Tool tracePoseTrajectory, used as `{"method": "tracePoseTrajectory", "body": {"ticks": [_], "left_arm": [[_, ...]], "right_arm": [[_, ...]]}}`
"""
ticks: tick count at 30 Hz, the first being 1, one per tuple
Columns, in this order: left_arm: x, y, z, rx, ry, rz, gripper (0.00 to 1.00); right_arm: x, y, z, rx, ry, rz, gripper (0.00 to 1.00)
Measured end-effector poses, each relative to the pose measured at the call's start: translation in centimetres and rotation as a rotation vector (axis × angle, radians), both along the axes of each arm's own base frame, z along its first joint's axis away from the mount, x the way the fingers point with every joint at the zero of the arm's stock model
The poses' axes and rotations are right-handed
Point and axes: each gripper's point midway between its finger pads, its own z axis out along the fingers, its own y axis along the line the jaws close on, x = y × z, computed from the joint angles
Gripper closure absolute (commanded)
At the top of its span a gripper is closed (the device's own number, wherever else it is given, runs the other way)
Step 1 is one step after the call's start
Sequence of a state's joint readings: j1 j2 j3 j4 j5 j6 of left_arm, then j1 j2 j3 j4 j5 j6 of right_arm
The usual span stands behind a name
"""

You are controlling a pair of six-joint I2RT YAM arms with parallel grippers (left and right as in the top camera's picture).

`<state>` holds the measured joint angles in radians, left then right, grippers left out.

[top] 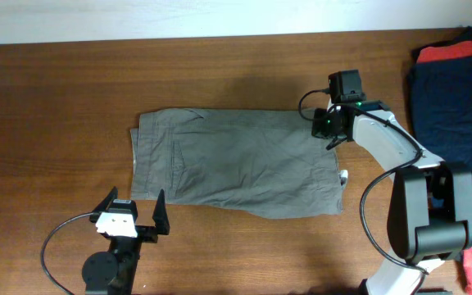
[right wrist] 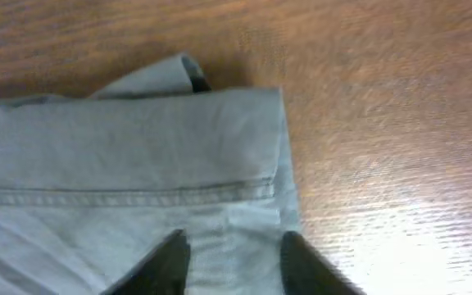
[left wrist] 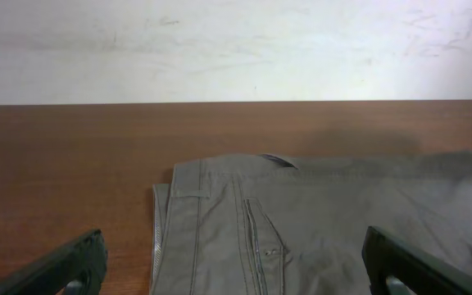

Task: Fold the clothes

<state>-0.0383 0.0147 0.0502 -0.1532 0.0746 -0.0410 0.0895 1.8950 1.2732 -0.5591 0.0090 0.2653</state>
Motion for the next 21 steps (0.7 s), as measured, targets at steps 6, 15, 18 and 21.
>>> {"method": "tracePoseTrajectory", "body": {"ticks": [6, 15, 18, 21], "left_arm": [[0.0, 0.0, 0.0, 0.000, 0.000, 0.000, 0.01], [0.0, 0.0, 0.0, 0.000, 0.000, -0.001, 0.01], [0.0, 0.0, 0.0, 0.000, 0.000, 0.000, 0.01], [0.0, 0.0, 0.0, 0.000, 0.000, -0.001, 0.01]], "right_arm": [[-0.8, 0.7, -0.3, 0.040, 0.037, 0.012, 0.96], [-0.1, 1.0, -2.0, 0.051, 0.026, 0.018, 0.96], [0.0, 1.0, -2.8, 0.051, 0.034, 0.017, 0.96], [0.2, 1.0, -3.0, 0.051, 0.031, 0.016, 0.96]]}}
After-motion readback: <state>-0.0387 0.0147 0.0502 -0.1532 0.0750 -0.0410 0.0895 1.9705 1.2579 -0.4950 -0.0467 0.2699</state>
